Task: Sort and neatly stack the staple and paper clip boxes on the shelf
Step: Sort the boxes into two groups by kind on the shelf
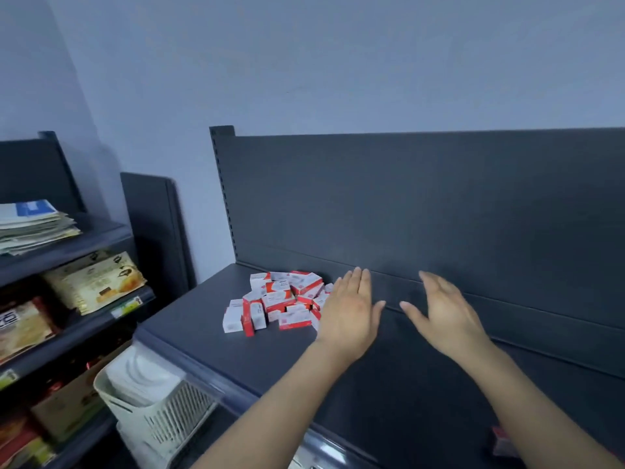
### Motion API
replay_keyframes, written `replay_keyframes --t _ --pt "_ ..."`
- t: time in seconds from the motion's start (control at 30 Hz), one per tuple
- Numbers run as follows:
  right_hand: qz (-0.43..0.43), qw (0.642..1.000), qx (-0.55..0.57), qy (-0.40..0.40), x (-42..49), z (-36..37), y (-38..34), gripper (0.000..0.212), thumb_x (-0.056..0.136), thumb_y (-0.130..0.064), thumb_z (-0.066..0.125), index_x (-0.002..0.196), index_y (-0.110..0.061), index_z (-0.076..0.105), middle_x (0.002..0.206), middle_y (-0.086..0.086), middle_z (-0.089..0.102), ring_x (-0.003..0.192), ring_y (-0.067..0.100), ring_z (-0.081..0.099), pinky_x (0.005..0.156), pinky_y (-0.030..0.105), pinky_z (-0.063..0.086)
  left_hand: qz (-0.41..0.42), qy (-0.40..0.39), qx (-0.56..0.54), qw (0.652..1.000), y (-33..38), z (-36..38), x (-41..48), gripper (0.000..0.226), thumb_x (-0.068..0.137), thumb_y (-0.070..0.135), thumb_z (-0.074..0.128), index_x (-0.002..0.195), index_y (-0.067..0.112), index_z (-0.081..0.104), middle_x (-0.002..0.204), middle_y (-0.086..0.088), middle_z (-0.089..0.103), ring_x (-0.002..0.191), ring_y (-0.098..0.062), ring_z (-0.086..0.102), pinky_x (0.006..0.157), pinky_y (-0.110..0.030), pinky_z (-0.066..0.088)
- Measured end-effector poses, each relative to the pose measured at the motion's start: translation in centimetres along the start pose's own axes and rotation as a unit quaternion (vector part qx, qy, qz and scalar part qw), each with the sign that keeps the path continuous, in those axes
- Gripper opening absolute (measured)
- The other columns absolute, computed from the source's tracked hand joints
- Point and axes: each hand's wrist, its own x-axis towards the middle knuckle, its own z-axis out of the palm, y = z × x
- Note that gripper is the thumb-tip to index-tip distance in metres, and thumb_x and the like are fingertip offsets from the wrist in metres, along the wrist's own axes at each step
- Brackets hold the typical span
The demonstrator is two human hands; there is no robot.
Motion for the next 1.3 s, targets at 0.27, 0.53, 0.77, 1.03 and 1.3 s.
replay_keyframes --t 0.27,0.53,0.77,1.03,1.3 --pt "0.009 0.997 -0.006 -0.073 5.2 8.7 -11.7 0.054 0.093 -0.037 0.052 0.137 -0.011 0.037 0.136 0.005 0.046 0.127 0.021 0.043 0.098 0.031 0.040 -0.092 -0.043 0.021 0.995 -16.1 -2.5 -0.5 0.061 0.099 0.038 0.033 0.148 0.007 0.016 0.156 -0.008 0.021 0.144 -0.020 0.018 0.117 -0.028 0.014" --pt "0.041 0.987 -0.085 -0.129 6.0 14.0 -13.4 0.040 0.092 -0.030 0.054 0.126 -0.009 0.047 0.129 0.007 0.050 0.117 0.022 0.051 0.094 0.031 0.045 -0.279 -0.052 -0.024 0.959 -24.1 -0.7 -1.1 0.044 0.093 0.045 0.044 0.110 0.005 0.051 0.112 -0.011 0.059 0.104 -0.027 0.056 0.081 -0.035 0.047" --pt "0.061 0.983 -0.108 -0.135 6.8 14.9 -12.7 0.038 0.091 -0.020 0.055 0.126 -0.007 0.047 0.130 0.009 0.050 0.117 0.024 0.052 0.091 0.033 0.049 -0.348 -0.101 -0.113 0.925 -25.5 0.9 0.4 0.041 0.079 0.047 0.066 0.063 0.013 0.051 0.067 -0.003 0.058 0.074 -0.025 0.062 0.049 -0.023 0.038" --pt "0.069 0.980 -0.114 -0.145 7.0 15.0 -12.3 0.025 0.093 -0.017 0.053 0.116 -0.008 0.057 0.118 0.007 0.059 0.103 0.023 0.062 0.083 0.032 0.051 -0.371 -0.150 -0.163 0.902 -26.8 0.1 1.4 0.032 0.075 0.025 0.074 0.059 0.012 0.051 0.058 0.002 0.050 0.059 -0.014 0.048 0.045 -0.018 0.034" --pt "0.105 0.975 -0.095 -0.172 6.4 15.1 -12.7 0.028 0.093 -0.020 0.053 0.119 -0.011 0.057 0.117 0.007 0.062 0.104 0.023 0.061 0.083 0.031 0.051 -0.375 -0.126 -0.136 0.908 -25.6 0.2 1.5 0.035 0.076 0.022 0.065 0.055 0.014 0.037 0.058 0.001 0.044 0.054 -0.015 0.044 0.041 -0.020 0.030"
